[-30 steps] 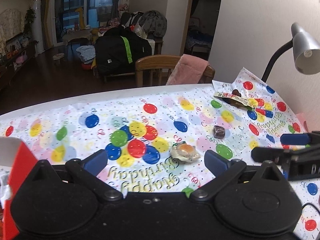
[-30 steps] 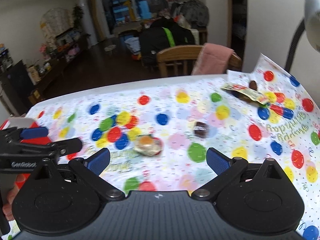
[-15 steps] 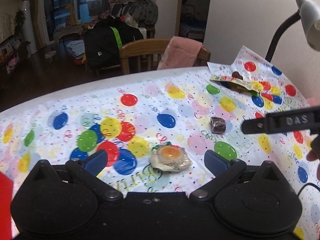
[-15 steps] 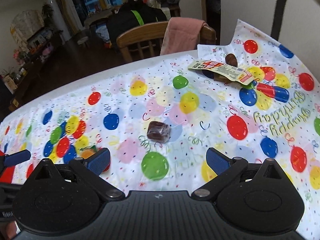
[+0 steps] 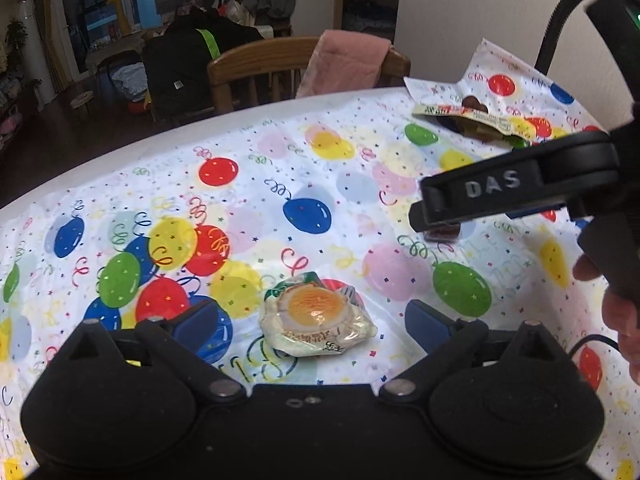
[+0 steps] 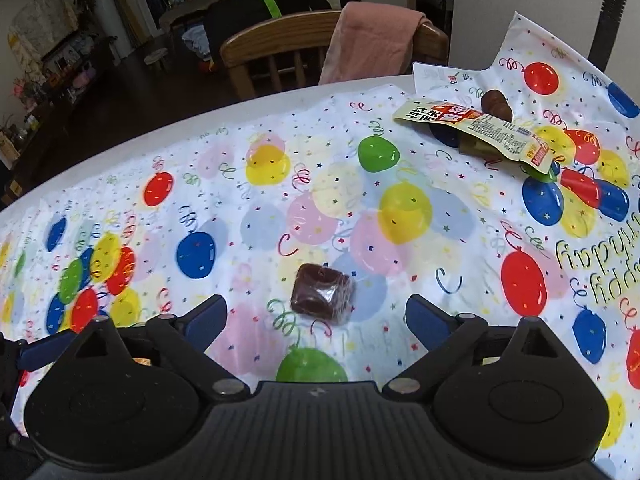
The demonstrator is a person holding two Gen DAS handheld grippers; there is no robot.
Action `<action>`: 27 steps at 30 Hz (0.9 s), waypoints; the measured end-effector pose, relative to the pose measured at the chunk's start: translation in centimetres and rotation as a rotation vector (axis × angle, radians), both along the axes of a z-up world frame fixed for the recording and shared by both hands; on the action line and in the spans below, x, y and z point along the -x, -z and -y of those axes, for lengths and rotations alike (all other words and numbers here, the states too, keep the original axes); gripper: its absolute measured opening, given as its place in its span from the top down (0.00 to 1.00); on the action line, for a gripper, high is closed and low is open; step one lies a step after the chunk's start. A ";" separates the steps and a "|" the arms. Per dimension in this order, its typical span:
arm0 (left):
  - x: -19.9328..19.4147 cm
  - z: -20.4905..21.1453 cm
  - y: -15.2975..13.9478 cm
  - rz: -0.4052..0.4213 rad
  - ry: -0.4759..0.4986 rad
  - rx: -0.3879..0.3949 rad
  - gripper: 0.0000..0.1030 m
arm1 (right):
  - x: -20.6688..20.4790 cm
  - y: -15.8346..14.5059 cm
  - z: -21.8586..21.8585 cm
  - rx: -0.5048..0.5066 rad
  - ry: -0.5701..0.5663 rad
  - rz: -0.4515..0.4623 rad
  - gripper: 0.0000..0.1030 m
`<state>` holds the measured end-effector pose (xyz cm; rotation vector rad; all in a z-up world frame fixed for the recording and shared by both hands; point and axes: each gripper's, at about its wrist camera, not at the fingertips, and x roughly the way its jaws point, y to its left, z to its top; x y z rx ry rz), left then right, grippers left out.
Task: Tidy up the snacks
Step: 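Grasp the round wrapped cake with the left tool while the right tool grasps the brown chocolate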
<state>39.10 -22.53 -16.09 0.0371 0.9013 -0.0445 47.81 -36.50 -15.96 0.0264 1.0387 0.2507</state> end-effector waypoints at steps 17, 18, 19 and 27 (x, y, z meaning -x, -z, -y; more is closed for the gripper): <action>-1.1 0.5 1.5 -0.032 0.026 -0.029 0.36 | -1.6 2.2 -1.5 0.027 0.010 -0.040 0.52; -1.1 0.5 1.6 -0.032 0.027 -0.030 0.36 | -1.6 2.2 -1.5 0.033 0.011 -0.038 0.53; -1.1 0.6 1.6 -0.033 0.028 -0.031 0.36 | -1.7 2.2 -1.5 0.036 0.013 -0.037 0.57; -0.7 0.2 1.3 -0.050 0.017 -0.024 0.38 | -1.1 2.0 -1.2 0.042 0.019 -0.045 0.66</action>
